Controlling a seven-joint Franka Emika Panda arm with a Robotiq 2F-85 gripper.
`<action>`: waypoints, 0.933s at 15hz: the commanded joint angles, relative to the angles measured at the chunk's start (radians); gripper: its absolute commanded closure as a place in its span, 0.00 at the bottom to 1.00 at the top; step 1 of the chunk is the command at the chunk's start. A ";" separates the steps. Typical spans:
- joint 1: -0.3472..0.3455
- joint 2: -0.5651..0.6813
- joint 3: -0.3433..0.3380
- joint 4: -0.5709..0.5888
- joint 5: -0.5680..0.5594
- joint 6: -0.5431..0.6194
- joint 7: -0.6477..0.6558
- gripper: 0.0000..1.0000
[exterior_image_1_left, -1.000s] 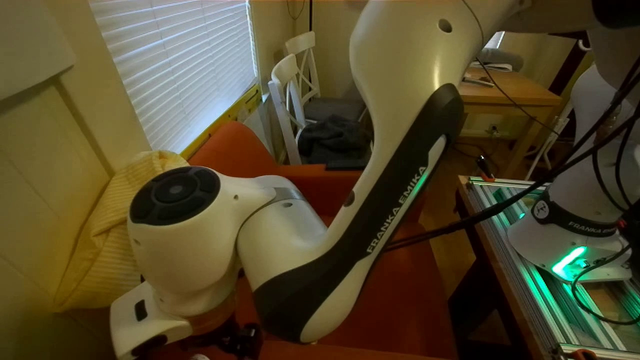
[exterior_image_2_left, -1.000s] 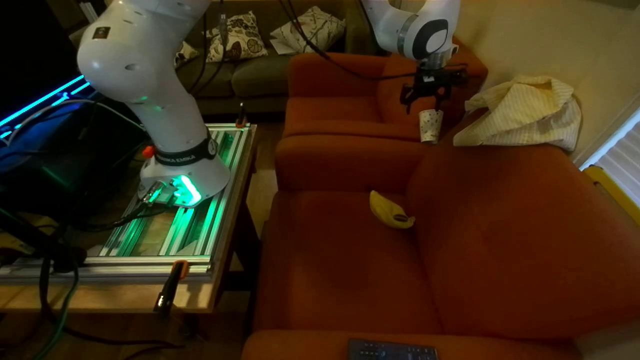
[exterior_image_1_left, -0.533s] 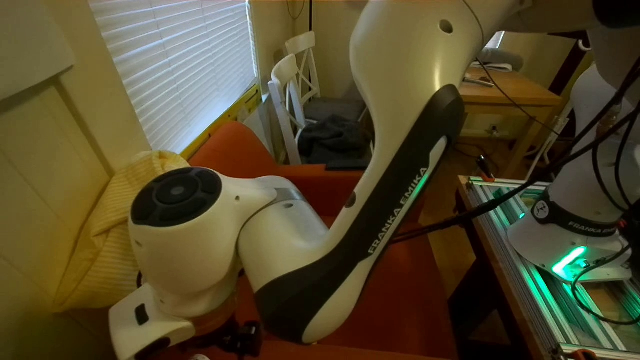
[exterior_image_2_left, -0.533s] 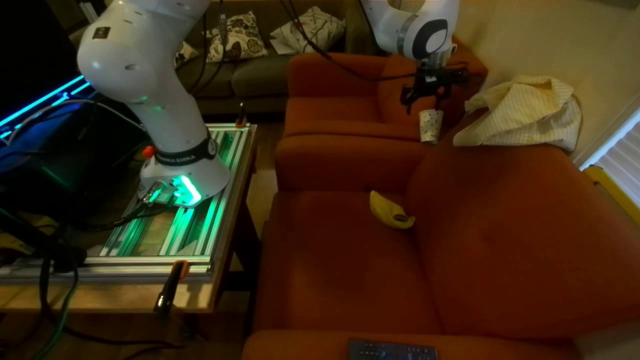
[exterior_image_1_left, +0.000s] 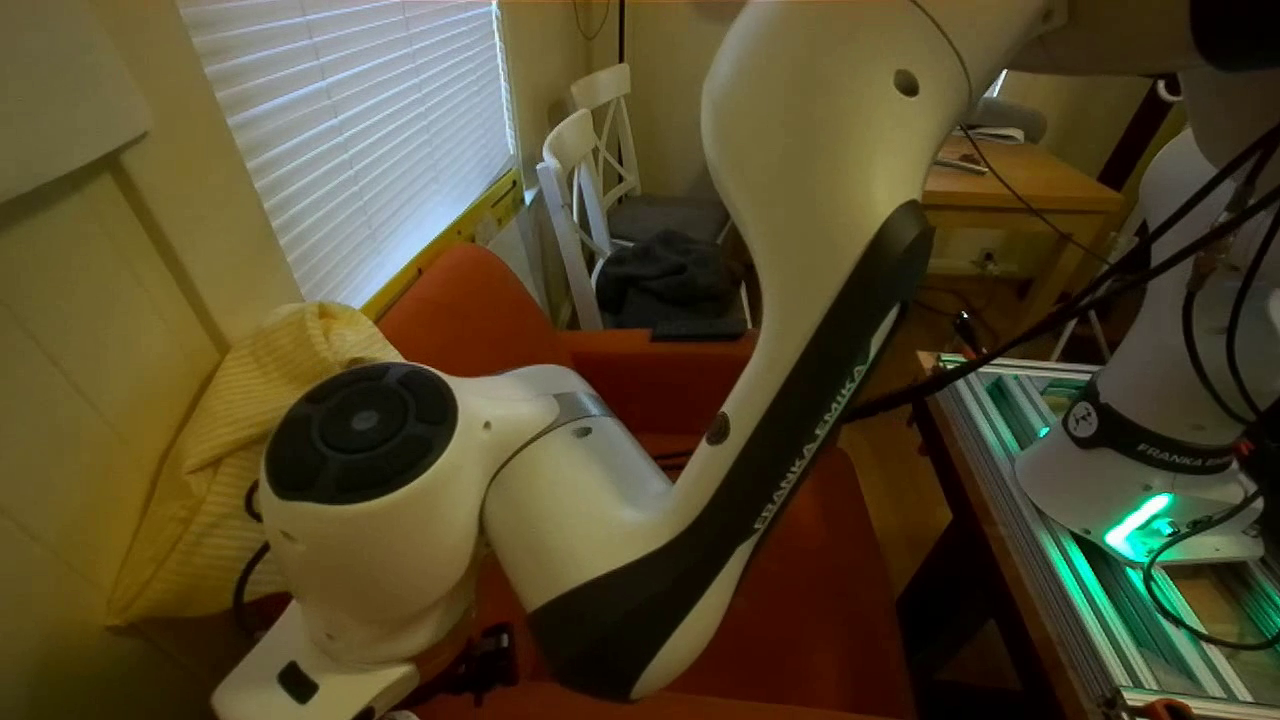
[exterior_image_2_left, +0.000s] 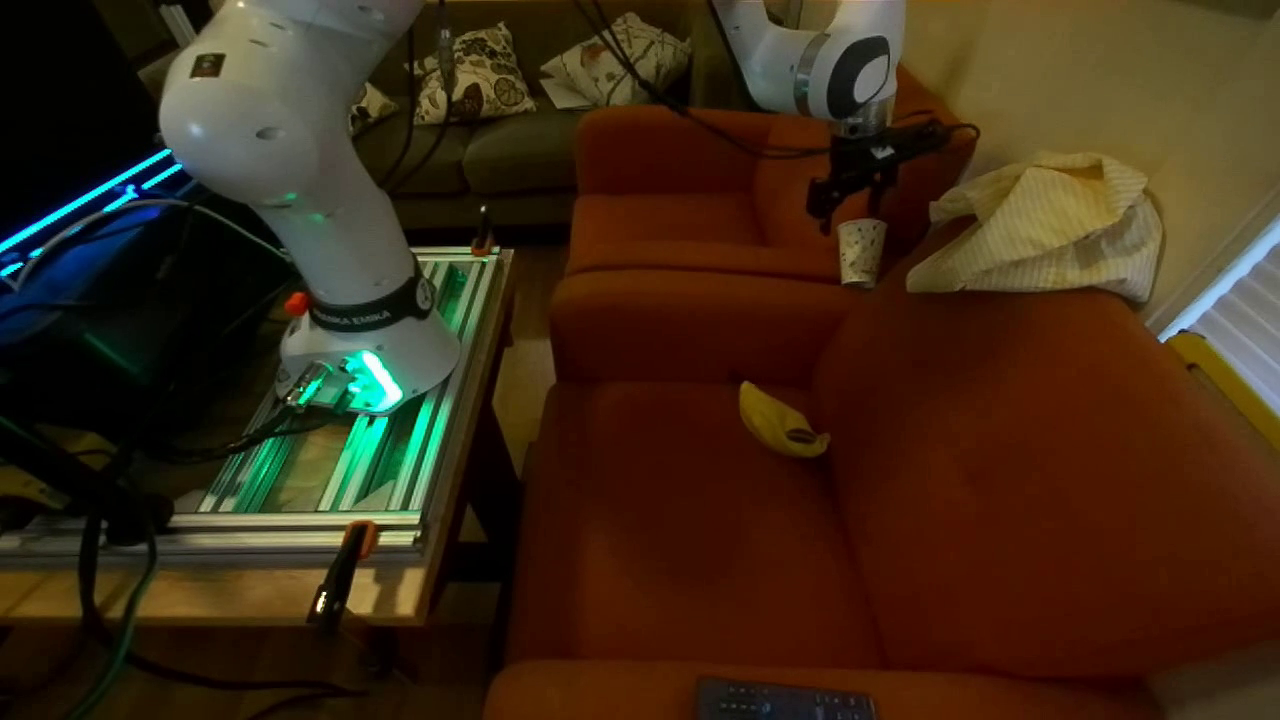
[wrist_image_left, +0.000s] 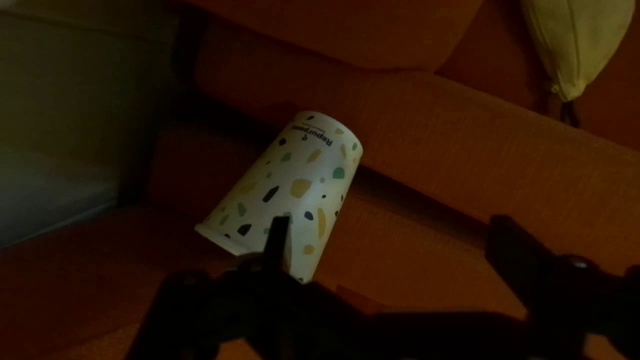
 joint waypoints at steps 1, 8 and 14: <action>0.028 0.039 -0.024 0.041 -0.056 0.053 -0.112 0.00; 0.068 0.182 -0.028 0.218 -0.047 0.064 -0.321 0.00; 0.100 0.308 -0.036 0.398 -0.022 0.041 -0.422 0.26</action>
